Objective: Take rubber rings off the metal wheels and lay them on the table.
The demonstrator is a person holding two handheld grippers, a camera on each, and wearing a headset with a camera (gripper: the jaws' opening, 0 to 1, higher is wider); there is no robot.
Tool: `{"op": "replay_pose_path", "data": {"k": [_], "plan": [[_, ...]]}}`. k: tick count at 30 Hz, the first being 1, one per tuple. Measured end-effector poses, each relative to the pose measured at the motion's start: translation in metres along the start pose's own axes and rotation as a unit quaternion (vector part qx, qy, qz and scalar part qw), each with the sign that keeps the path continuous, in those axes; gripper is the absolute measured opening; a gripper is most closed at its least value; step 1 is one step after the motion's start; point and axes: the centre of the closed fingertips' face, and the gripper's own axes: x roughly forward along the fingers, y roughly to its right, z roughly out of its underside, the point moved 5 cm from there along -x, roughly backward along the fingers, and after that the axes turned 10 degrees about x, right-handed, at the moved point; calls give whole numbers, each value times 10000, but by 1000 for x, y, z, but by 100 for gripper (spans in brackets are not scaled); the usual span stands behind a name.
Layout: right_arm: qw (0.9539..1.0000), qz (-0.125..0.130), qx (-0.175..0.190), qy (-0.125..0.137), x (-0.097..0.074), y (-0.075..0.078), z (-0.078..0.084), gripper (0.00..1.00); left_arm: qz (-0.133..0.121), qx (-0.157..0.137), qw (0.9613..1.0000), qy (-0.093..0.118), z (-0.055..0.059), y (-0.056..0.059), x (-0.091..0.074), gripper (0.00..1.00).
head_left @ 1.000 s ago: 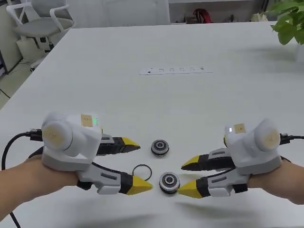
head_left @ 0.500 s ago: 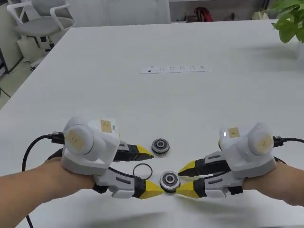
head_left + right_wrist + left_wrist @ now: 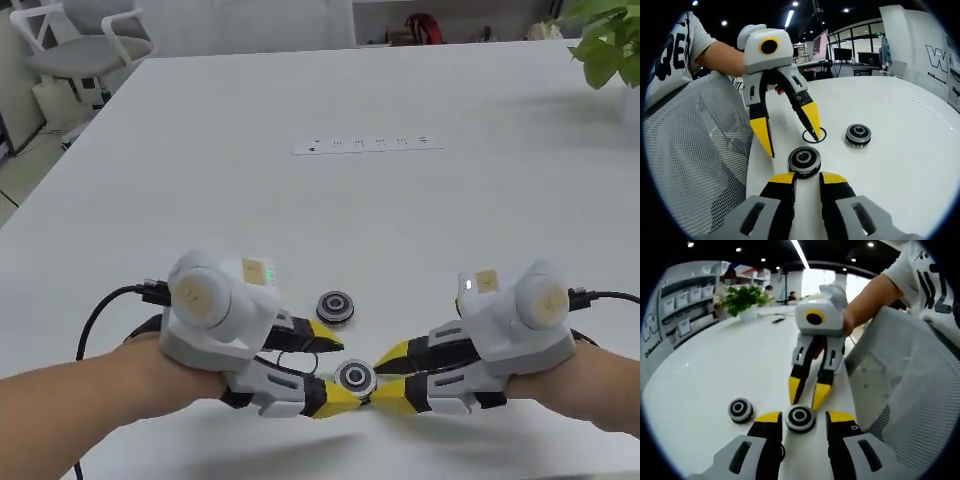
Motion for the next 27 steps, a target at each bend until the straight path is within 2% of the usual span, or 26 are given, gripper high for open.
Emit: {"op": "replay_pose_path", "data": {"k": [8,18,27], "plan": [[10000,-2,13,2,0,0,1,15,6,-30,10000,-55,3,0,7,25],[10000,-19,19,9,0,0,1,14,-187,95,9997,-155,7,-3,8,12],[10000,9,65,-34,-1,-1,2,10,-285,236,9991,-201,7,-1,10,11]]}}
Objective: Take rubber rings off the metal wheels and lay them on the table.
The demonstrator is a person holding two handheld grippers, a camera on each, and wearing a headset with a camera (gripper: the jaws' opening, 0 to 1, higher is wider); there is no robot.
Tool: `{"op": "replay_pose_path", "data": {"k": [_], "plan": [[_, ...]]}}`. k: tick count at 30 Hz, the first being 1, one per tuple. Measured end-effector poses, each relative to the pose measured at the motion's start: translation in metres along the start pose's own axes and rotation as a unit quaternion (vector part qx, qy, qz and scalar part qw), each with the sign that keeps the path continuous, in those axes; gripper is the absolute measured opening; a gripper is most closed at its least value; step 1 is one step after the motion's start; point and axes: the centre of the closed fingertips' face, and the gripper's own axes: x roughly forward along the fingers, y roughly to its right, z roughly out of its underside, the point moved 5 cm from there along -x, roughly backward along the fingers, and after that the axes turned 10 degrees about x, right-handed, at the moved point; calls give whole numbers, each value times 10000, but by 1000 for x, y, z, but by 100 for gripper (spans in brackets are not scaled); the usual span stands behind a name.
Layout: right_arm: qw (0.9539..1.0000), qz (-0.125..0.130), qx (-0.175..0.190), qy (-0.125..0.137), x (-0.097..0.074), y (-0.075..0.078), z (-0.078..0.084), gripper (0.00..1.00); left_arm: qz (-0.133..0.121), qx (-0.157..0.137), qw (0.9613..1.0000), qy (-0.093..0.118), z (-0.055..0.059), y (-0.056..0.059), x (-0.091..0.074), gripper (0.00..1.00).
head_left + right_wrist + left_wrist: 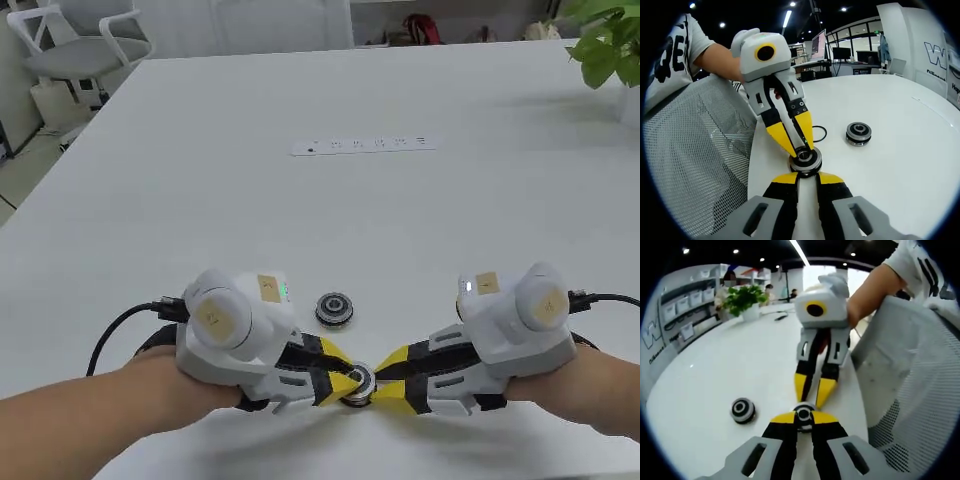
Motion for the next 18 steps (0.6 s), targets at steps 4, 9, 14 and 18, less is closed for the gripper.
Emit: {"op": "replay_pose_path", "data": {"k": [4,9,14,18], "plan": [[10000,63,38,-52,-1,1,-2,2,-35,141,9999,-51,-1,1,1,11],[9998,137,126,-65,-1,2,-1,0,-65,228,9997,-86,-1,0,0,11],[9976,123,681,-12,-2,4,-1,0,-88,251,9996,-113,-1,0,0,10],[9954,98,945,116,-6,6,-1,0,-97,231,9996,-108,-1,0,0,10]]}}
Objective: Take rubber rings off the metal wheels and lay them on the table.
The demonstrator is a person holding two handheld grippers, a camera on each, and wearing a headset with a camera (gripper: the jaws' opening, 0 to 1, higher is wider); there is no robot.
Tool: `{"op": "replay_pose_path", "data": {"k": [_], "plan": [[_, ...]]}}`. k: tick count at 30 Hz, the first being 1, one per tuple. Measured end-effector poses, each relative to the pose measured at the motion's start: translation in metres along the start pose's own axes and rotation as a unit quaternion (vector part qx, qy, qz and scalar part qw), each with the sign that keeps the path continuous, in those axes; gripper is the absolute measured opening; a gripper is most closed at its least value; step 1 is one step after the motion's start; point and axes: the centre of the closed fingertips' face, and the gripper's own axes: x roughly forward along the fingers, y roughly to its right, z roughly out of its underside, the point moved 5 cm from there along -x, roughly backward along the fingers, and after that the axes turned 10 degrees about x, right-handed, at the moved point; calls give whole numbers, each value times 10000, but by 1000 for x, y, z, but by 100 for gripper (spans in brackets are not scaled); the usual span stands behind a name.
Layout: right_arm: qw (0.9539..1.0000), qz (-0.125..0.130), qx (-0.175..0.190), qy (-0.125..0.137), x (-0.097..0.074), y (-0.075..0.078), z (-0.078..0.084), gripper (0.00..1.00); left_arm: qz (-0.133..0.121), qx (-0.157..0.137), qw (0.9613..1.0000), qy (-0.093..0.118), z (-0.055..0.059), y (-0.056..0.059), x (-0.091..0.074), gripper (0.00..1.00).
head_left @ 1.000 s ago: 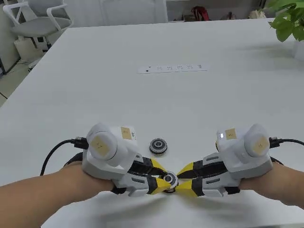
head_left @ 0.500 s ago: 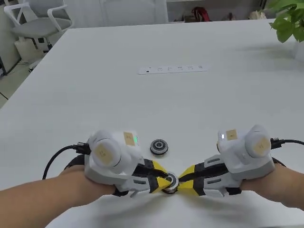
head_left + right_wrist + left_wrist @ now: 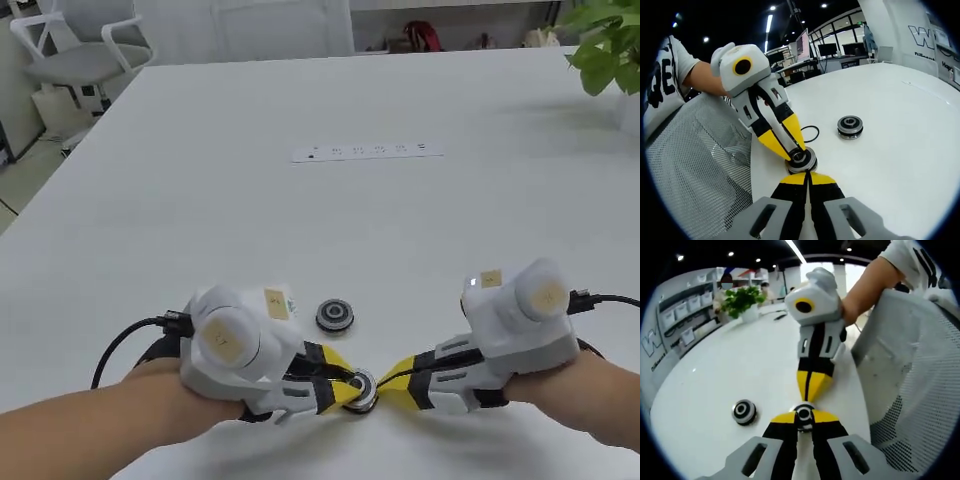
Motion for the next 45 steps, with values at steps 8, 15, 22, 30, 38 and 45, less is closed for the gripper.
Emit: {"op": "replay_pose_path", "data": {"k": [8,15,22,30,38,45], "plan": [[9996,-40,247,105,-1,0,-2,0,-23,-10,10000,-6,0,-1,0,10],[9982,-105,552,185,-3,1,-2,0,-30,-8,10000,-36,0,0,0,10],[9944,-212,968,356,-6,2,-5,0,-39,1,10000,-62,-1,0,0,10],[9895,-284,1323,508,-5,1,-7,0,-35,12,10000,-90,-1,0,0,10],[9857,-351,1552,563,-4,-2,-9,0,-50,64,9999,-121,-1,0,0,10],[9848,-433,1588,556,-3,-4,-9,0,-49,87,9999,-139,-1,1,0,10]]}}
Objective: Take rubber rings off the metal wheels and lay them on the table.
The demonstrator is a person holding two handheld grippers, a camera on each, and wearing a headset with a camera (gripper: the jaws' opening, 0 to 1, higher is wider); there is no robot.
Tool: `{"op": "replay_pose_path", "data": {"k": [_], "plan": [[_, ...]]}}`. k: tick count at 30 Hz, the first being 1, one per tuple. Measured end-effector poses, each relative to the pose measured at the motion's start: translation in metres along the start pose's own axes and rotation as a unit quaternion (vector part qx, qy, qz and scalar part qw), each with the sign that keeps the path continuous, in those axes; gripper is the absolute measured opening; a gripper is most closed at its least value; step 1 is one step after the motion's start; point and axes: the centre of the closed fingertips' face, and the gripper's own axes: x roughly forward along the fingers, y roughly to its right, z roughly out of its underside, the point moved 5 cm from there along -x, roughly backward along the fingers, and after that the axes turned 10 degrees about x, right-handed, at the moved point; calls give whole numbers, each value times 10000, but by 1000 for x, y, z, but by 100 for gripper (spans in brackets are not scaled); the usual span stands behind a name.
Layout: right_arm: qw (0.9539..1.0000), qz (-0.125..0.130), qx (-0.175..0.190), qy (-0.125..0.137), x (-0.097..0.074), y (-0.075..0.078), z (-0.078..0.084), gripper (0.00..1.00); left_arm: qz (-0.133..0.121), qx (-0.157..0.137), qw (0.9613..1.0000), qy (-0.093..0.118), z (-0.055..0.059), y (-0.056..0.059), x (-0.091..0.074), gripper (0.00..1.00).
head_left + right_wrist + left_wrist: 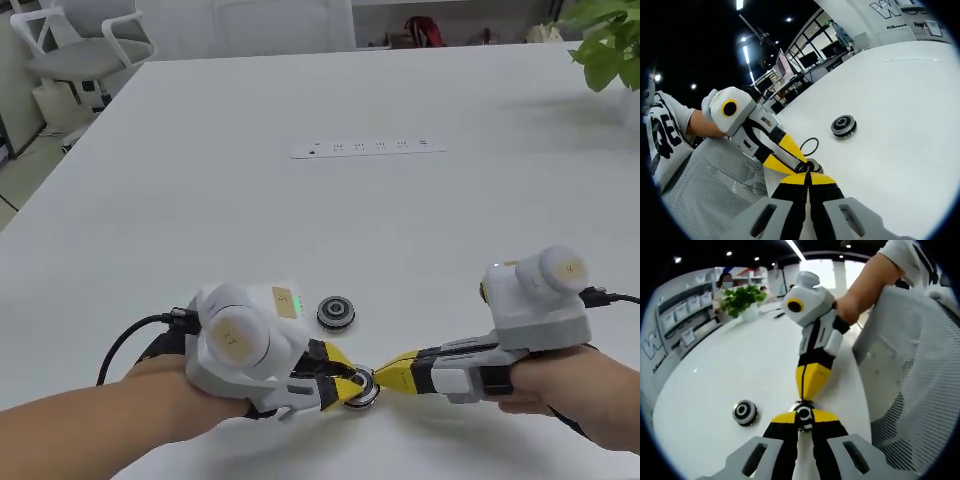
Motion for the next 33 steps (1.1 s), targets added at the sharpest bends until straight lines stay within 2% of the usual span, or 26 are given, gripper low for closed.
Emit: {"op": "replay_pose_path", "data": {"k": [24,33], "plan": [[9997,-247,-57,-22,1,-7,0,0,29,13,10000,5,-1,1,0,10],[9991,-416,-72,-12,3,-13,-1,0,29,32,10000,5,-1,1,0,10]]}}
